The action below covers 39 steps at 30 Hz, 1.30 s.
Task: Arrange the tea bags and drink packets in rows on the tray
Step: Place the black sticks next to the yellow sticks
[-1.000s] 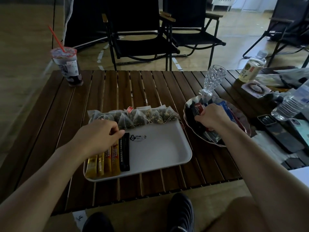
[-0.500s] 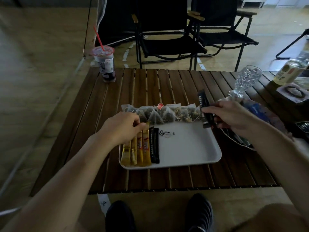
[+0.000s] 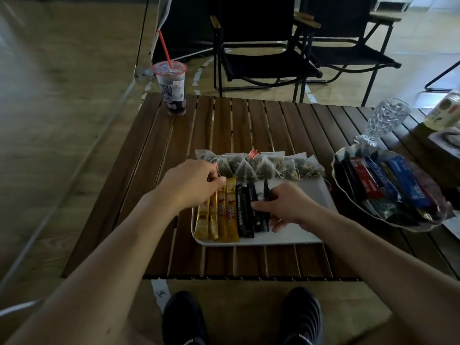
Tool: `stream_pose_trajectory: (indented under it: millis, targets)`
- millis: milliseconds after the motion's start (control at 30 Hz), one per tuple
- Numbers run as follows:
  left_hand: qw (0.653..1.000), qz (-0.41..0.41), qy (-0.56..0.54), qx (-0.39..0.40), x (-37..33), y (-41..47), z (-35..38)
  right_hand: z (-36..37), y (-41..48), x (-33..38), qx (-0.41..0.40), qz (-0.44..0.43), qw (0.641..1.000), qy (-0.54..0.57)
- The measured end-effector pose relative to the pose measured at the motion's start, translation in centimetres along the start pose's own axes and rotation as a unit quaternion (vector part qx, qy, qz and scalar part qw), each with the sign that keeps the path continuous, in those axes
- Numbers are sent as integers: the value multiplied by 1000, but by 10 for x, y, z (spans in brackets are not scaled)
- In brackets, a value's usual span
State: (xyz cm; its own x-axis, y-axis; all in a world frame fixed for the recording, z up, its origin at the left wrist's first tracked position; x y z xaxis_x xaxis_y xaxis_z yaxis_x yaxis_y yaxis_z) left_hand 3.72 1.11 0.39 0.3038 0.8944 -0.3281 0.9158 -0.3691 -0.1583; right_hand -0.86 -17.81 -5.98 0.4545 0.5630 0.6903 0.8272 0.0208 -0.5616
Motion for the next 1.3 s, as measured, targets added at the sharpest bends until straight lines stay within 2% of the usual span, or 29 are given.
stream_pose_trajectory:
  millis: [333,467,567,900,967,1300]
  targets:
    - [1000,11,2,-2,1,2,1,-2,-4,10,42,-32,993,-101]
    - [1000,9,9,-4,-1,2,1,-8,-13,9,127,-36,991,5]
    - [1000,4,9,0,0,2,2,-14,-19,4,177,-40,983,22]
    - [1000,-3,13,19,1,5,8,-40,-10,-3,62,-65,996,24]
    - [1000,-5,12,21,2,5,9,-33,-7,-4,66,-57,996,30]
    - [1000,-10,11,21,7,6,10,-12,-3,3,80,-68,990,-89]
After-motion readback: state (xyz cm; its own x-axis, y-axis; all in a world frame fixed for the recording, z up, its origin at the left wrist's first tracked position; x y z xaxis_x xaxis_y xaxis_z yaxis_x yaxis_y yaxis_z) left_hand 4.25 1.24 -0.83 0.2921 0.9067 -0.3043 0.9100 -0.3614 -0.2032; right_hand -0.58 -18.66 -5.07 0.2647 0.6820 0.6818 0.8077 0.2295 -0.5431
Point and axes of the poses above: each hand's wrist, its own y-axis towards the middle knuckle, its own z-axis out of the palm, x = y × z, the point moved 8 cm from there along y, towards the middle knuckle, and after that the axes turned 2 degrees about x, right-handed, at the moved point
